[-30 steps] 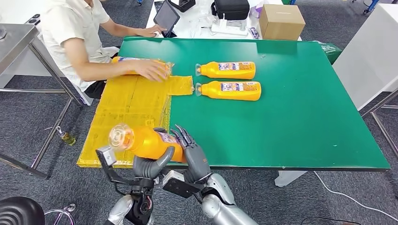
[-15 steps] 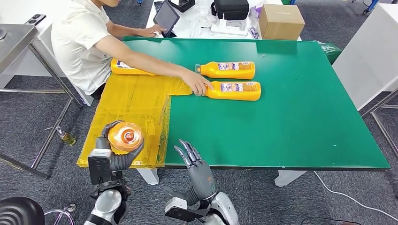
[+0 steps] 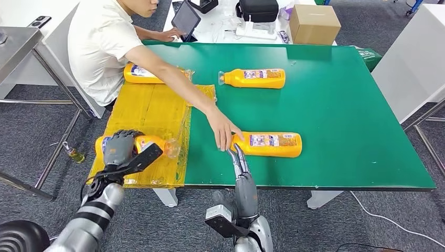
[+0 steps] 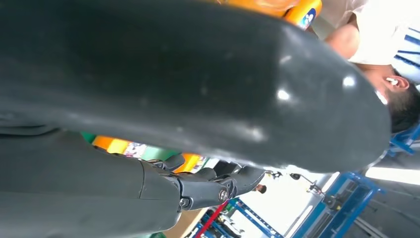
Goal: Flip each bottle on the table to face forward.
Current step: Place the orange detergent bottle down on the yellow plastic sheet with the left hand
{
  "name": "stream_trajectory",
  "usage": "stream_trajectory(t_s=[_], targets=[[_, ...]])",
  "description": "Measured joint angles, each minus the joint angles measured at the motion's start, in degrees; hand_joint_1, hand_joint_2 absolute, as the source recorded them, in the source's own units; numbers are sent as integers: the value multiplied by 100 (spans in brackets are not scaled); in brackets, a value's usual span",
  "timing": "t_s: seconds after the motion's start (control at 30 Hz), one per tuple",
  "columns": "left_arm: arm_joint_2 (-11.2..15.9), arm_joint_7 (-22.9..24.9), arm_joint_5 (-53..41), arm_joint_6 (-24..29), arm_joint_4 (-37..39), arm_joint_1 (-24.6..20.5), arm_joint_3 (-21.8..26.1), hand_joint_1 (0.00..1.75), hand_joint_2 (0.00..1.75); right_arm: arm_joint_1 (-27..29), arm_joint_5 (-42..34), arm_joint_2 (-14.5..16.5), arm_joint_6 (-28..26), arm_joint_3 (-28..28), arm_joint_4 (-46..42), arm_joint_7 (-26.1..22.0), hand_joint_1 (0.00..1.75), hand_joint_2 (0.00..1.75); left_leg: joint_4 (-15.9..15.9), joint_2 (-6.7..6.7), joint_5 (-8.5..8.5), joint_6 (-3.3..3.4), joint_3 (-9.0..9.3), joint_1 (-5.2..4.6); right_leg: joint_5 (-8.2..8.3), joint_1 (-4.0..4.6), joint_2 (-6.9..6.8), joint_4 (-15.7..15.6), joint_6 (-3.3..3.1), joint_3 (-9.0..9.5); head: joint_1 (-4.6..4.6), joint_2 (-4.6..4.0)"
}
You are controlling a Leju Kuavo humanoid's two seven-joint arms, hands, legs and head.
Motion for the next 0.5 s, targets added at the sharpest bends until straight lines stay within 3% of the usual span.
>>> stream_trajectory(t_s=[0.07,0.1,0.2,0.23,0.5], targets=[[26,56,-101,-215,345,-280,-69,166,175,0,-97,-8,0,15,0,-1,0,0,0,0,0,0,0,0,0,0,0,0,0,0,-1,0],[33,75,-137,-333,520,-416,-105,142,175,-1,-149,-14,0,28,0,-2,0,0,0,0,0,0,0,0,0,0,0,1,0,1,-1,0],[40,81,-132,-784,1016,-808,-211,22,175,-3,-282,-33,0,78,0,-2,0,0,0,-2,1,-1,1,0,0,0,0,2,0,4,0,0],[41,33,-50,-954,1161,-918,-230,2,175,-4,-310,-38,0,91,0,-2,0,0,0,-2,1,-1,2,0,0,0,0,2,0,5,-1,0],[34,-414,232,-1657,1837,-1260,-297,0,175,-6,-390,-82,0,131,0,-2,0,0,0,0,3,-4,4,0,-1,0,0,4,0,7,0,0]])
